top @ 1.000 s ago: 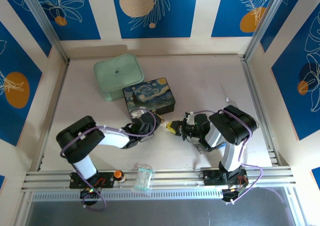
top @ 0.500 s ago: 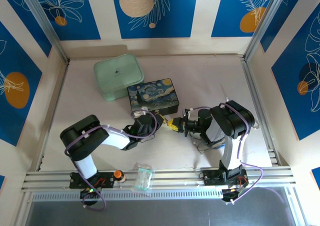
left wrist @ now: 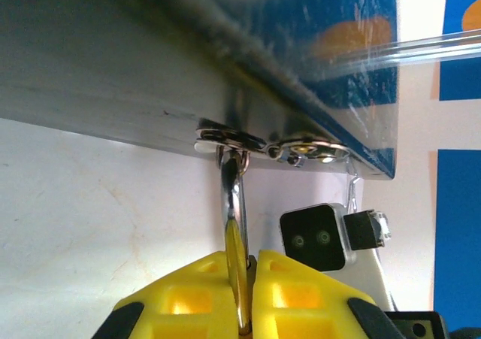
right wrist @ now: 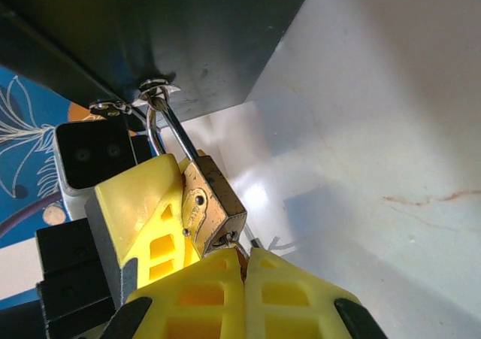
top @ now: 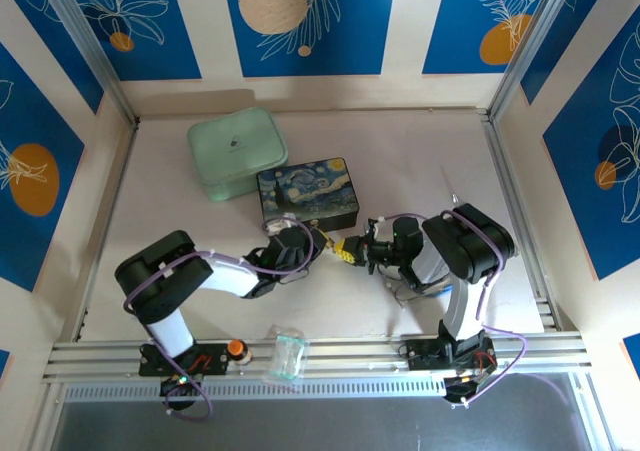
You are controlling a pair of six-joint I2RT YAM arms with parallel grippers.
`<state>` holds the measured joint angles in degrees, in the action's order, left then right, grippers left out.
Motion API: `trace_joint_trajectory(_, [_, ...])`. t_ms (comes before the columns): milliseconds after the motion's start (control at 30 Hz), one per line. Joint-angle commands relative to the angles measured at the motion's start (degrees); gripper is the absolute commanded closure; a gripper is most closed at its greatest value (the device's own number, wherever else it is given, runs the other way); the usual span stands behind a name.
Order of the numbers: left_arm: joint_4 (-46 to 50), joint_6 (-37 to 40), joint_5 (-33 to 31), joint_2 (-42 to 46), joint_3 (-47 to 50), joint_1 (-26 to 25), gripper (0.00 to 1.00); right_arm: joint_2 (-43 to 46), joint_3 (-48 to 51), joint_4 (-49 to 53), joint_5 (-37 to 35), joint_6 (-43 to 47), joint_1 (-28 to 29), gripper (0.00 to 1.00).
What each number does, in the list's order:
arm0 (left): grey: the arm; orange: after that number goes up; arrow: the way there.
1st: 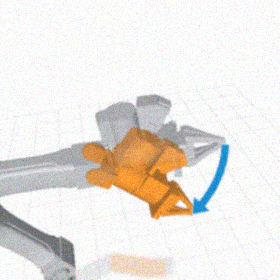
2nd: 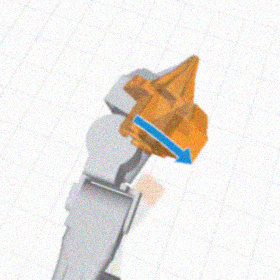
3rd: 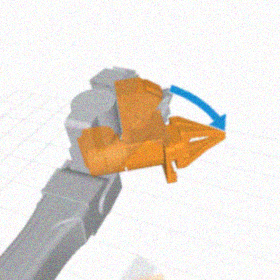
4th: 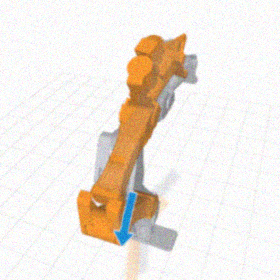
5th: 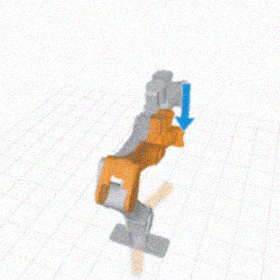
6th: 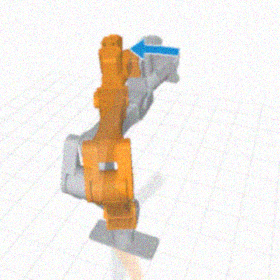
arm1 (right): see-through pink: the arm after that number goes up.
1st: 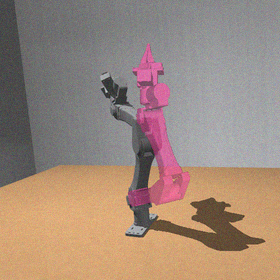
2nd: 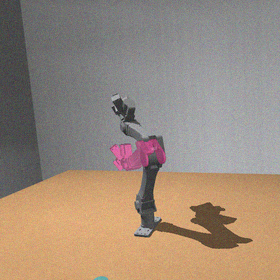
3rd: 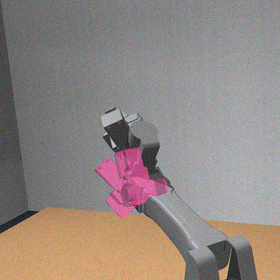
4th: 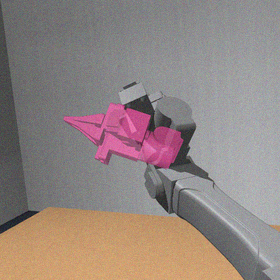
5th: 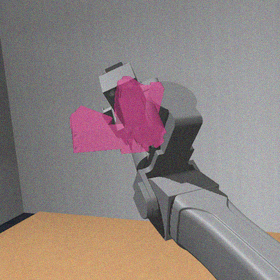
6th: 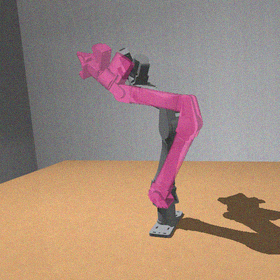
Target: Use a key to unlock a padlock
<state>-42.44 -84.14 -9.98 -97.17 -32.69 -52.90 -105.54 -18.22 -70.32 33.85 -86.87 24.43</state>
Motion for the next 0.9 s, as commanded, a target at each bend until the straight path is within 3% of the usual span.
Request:
trace_joint_trajectory(0, [-2.5, -1.1, 11.1, 0.5, -3.1, -2.5, 1.00, 3.9, -4.1, 4.4, -4.1, 4.2, 2.6, 1.00])
trace_joint_trajectory(67, [-5.4, -1.5, 11.9, -0.7, -3.2, -2.5, 1.00, 4.8, -4.2, 5.8, -4.6, 4.7, 2.8, 1.00])
trace_joint_trajectory(200, [-1.3, -0.3, 11.3, 1.3, -3.3, -2.4, 1.00, 6.5, -3.6, 8.9, -4.8, 6.7, 2.1, 1.00])
trace_joint_trajectory(367, [3.7, 1.4, 8.9, 4.5, -2.2, -1.9, 1.00, 10.5, -2.5, 15.6, -5.3, 10.3, 1.3, 0.68])
trace_joint_trajectory(500, [2.8, 0.4, 9.6, 4.5, -1.0, -0.7, 1.00, 16.8, -2.5, 30.1, -7.0, 17.0, 0.6, 0.58])
trace_joint_trajectory(667, [6.6, 2.4, 10.0, 4.8, -1.8, -0.3, 1.00, 28.4, -5.5, 53.1, -11.5, 32.7, 1.0, 0.58])
trace_joint_trajectory(767, [7.8, 2.9, 10.1, 5.1, -1.8, -0.2, 1.00, 35.4, -8.7, 66.3, -21.1, 46.5, 4.5, 0.58])
trace_joint_trajectory(867, [8.9, 3.5, 9.7, 5.6, -1.9, -0.2, 1.00, 40.0, -9.8, 73.1, -31.2, 56.9, 7.7, 0.57])
